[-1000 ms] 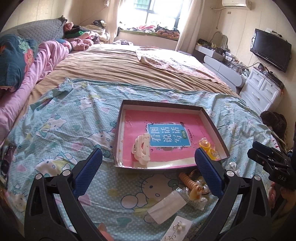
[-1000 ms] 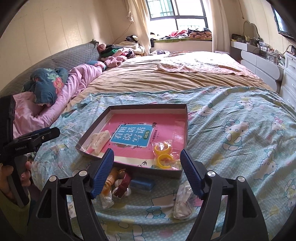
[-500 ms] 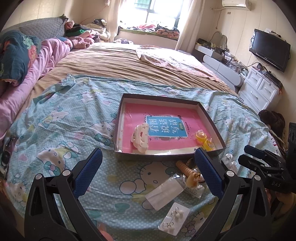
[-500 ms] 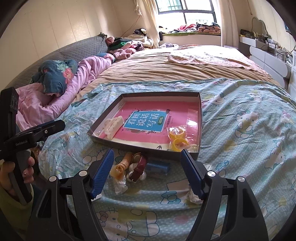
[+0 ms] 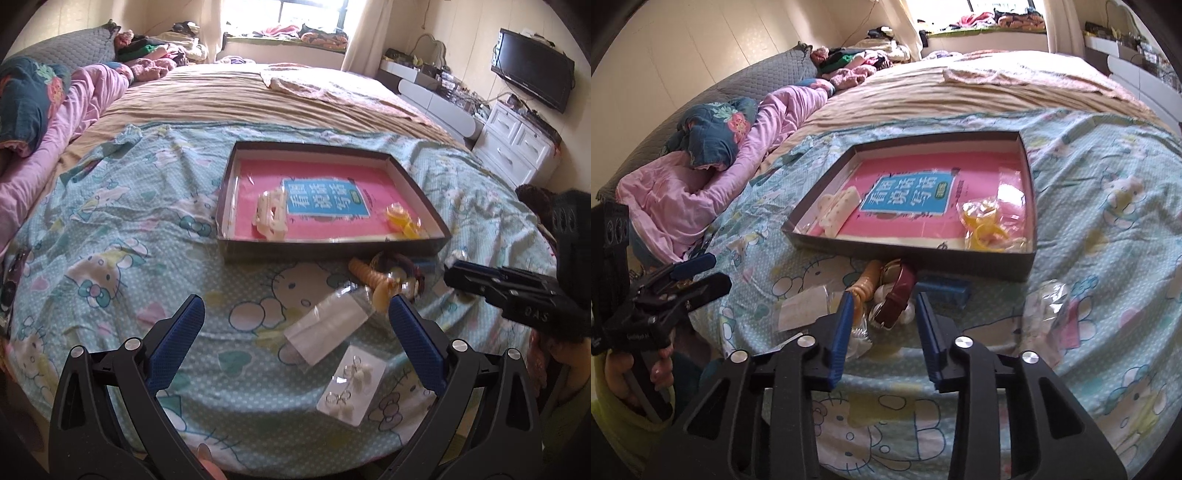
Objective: Organize jewelry
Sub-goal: 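Move the open right gripper to the brown leather watch, then grasp the brown watch with right gripper while left grasps the bow earring card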
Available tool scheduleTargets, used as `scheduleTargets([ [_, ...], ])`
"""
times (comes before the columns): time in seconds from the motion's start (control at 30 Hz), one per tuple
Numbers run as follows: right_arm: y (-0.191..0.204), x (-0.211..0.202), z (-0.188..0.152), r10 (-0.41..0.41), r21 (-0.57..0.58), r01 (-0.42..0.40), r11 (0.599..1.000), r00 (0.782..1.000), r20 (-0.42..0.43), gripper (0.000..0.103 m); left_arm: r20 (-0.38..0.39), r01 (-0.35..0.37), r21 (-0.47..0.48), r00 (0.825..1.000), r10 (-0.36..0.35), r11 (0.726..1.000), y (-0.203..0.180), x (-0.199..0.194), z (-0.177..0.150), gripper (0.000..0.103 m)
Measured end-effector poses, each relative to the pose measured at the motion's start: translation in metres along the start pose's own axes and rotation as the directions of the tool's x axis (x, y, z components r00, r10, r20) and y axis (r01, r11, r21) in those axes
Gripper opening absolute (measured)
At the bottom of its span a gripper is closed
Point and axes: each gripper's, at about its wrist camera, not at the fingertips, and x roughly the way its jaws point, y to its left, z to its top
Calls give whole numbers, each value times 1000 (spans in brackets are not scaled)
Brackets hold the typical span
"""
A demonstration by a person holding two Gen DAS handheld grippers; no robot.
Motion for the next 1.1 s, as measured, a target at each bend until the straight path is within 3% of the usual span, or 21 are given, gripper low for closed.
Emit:
scheduleTargets([
  [0.33, -10, 28, -1, 24, 64, -20, 998, 998, -60, 31, -101, 45, 57, 994, -39, 997, -17, 16, -34, 93],
  [0.4, -11, 34, 0, 32, 71, -27, 997, 997, -73, 24, -116, 53, 65, 992, -45, 996, -20, 19, -37, 92],
  [0.8, 8, 49, 17, 32, -10, -32, 999, 997, -63, 23, -165, 65, 92, 985, -49, 994, -30, 38, -48, 86],
  [1.0, 15, 71, 26, 85, 5, -85, 996, 989, -122, 23, -189, 66, 117, 981, -43, 991, -38, 47, -54, 74],
  [1.1, 21, 76, 28, 94, -2, -94, 996, 989, -114, 20, -198, 57, 134, 980, -30, 989, -41, 51, -56, 57],
])
